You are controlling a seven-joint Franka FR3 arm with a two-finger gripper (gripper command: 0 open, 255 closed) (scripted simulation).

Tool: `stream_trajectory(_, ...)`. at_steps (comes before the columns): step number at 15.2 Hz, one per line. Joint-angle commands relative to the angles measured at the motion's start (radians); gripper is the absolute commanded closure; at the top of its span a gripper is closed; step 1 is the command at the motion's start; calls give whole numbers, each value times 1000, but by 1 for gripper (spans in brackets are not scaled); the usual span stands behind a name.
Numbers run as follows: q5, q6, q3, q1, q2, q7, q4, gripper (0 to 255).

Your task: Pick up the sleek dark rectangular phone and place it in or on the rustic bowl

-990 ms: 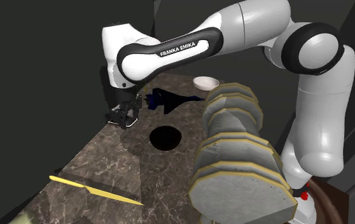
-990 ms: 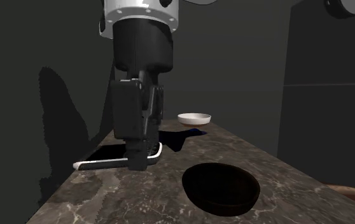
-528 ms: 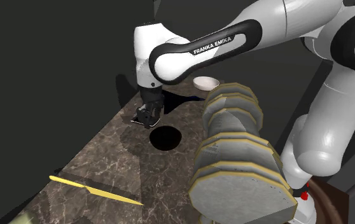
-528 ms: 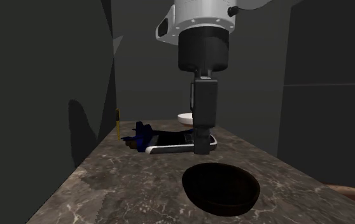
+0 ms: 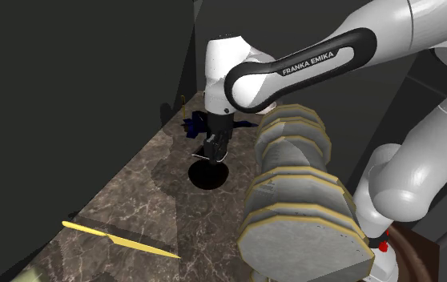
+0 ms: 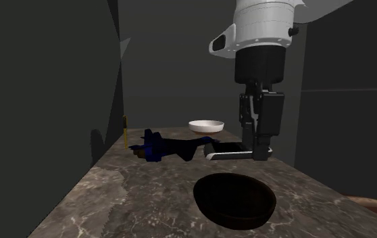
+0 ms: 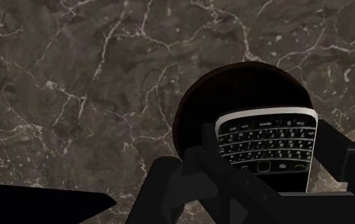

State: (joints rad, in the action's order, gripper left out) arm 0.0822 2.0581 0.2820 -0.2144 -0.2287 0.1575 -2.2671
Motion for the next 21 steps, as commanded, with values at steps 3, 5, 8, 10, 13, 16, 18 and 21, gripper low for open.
stream_trajectory(3,-2,53,1,1,17,-2,-36,255)
stream_trajectory(5,-4,81,3,1,28,-1,-53,255)
stream_trajectory(8,-8,123,6,2,47,2,-77,255)
stream_trajectory(10,-11,151,8,2,61,5,-92,255)
stream_trajectory(13,-13,174,9,2,72,7,-103,255)
stream_trajectory(16,-13,174,9,2,72,7,-103,255)
stream_trajectory(18,-13,174,9,2,72,7,-103,255)
stream_trajectory(21,-13,174,9,2,72,7,-103,0)
